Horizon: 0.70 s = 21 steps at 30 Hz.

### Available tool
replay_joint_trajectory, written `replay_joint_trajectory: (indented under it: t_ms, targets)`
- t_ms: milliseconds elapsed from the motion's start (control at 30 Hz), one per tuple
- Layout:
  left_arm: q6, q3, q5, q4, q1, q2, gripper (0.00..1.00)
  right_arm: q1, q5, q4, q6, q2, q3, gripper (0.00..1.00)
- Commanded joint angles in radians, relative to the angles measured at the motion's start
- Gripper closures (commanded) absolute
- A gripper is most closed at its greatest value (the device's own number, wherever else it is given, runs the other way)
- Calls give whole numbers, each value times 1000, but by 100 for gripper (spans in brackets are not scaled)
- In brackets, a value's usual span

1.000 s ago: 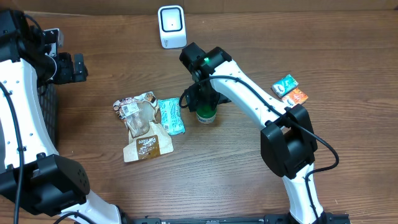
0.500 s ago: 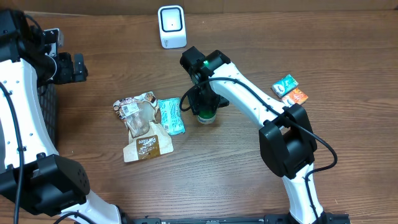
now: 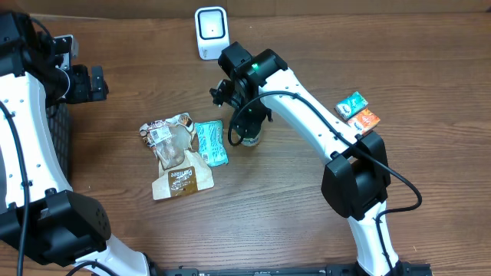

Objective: Scan the item barcode

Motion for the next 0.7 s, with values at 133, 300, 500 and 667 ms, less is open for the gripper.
replay_joint_trajectory:
  t_ms: [133, 300, 500, 667]
  targets:
    - [12, 1, 1, 1, -1, -2, 0, 3, -6, -6, -325, -23, 19, 26]
    - [12, 1, 1, 1, -1, -2, 0, 3, -33, -2, -311, -23, 19, 27]
    - [12, 1, 1, 1, -1, -2, 0, 3, -83, -1, -81, -23, 19, 17]
    - [12, 1, 1, 1, -1, -2, 1, 3, -100, 7, 56, -23, 19, 0]
